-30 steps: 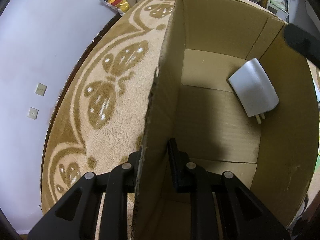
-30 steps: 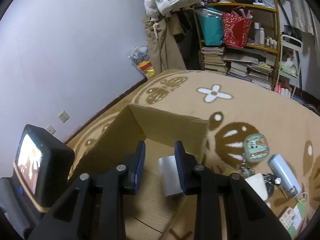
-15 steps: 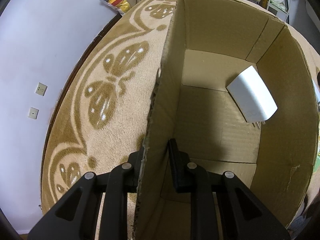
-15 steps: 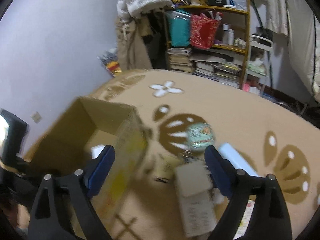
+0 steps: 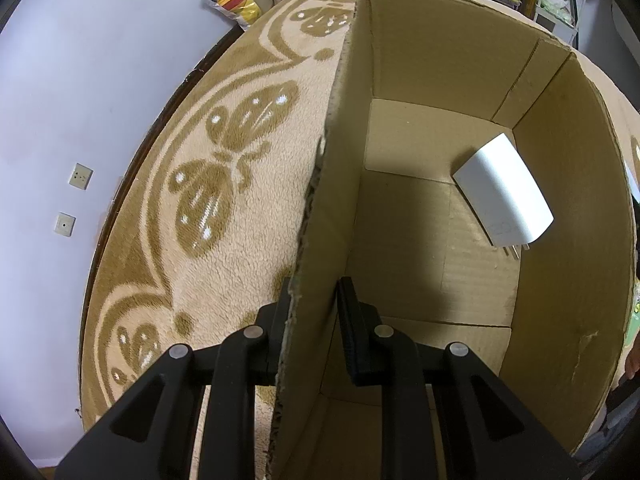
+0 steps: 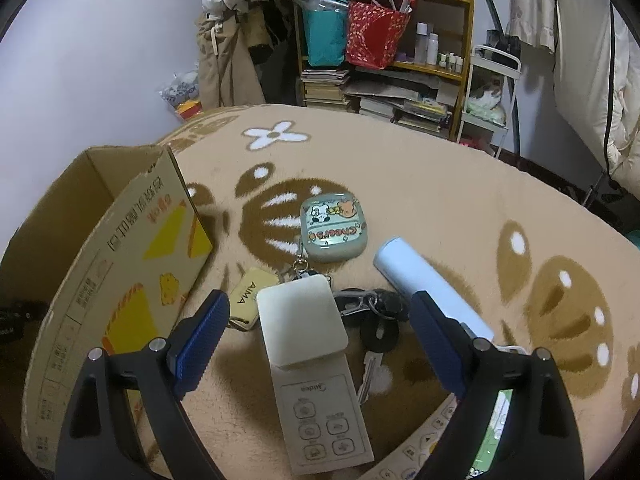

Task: Organize rigid objects
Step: 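Grasp the white square charger with the right tool, then carry the square charger into the box with the right tool and release it, then grasp the white Midea remote with the right tool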

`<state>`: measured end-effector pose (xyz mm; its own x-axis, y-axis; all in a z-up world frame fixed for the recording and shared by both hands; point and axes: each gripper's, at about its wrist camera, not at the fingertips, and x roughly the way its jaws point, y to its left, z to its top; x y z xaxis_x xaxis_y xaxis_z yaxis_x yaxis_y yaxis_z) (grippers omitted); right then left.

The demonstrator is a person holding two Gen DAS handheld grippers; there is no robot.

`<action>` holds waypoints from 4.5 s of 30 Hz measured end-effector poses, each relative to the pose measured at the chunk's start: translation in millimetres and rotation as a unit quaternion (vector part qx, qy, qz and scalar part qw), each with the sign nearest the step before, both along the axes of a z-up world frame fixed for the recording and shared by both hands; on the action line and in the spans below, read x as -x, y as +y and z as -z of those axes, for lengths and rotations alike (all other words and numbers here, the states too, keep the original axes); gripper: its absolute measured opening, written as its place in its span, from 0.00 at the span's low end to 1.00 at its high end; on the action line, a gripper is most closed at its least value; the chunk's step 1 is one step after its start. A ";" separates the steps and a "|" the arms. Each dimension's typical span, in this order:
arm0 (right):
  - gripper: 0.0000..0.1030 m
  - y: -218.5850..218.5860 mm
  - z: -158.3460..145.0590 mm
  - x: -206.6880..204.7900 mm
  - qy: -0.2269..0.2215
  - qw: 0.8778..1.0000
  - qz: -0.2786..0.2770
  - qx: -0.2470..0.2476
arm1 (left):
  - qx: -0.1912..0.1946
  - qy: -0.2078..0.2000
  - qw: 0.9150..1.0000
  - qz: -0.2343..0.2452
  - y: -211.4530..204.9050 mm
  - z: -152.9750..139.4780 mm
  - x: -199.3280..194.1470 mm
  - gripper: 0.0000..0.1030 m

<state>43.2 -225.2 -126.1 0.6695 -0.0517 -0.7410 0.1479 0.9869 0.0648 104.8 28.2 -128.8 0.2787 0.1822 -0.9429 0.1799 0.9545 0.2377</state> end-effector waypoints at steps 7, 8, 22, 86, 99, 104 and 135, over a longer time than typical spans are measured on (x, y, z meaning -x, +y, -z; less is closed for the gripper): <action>0.69 -6.2 21.4 -9.7 0.034 0.999 -0.006 -0.036 | -0.001 0.000 1.000 0.000 0.0 0.0 0.2 0.19; 0.64 -7.2 23.2 -9.3 0.033 0.999 -0.005 -0.041 | -0.001 0.000 1.000 0.000 0.0 0.0 0.2 0.19; 0.46 5.2 11.8 -8.7 0.007 0.999 -0.012 -0.028 | -0.005 -0.001 1.000 0.002 -1.3 0.6 0.2 0.20; 0.46 121.5 -48.4 -8.4 -0.066 0.983 -0.169 -0.035 | -0.019 -0.004 1.000 0.009 -5.9 -2.1 0.8 0.20; 0.85 90.2 -67.8 3.2 -0.091 0.988 -0.120 -0.031 | -0.019 -0.006 1.000 0.006 -5.0 -2.6 0.9 0.21; 0.97 60.8 -66.5 2.9 -0.087 0.992 -0.080 -0.036 | -0.019 -0.006 1.000 0.006 -5.0 -2.8 1.1 0.21; 0.79 1.5 30.4 -3.6 0.106 0.992 -0.007 -0.067 | -0.022 -0.007 1.000 0.008 -4.9 -1.4 2.6 0.21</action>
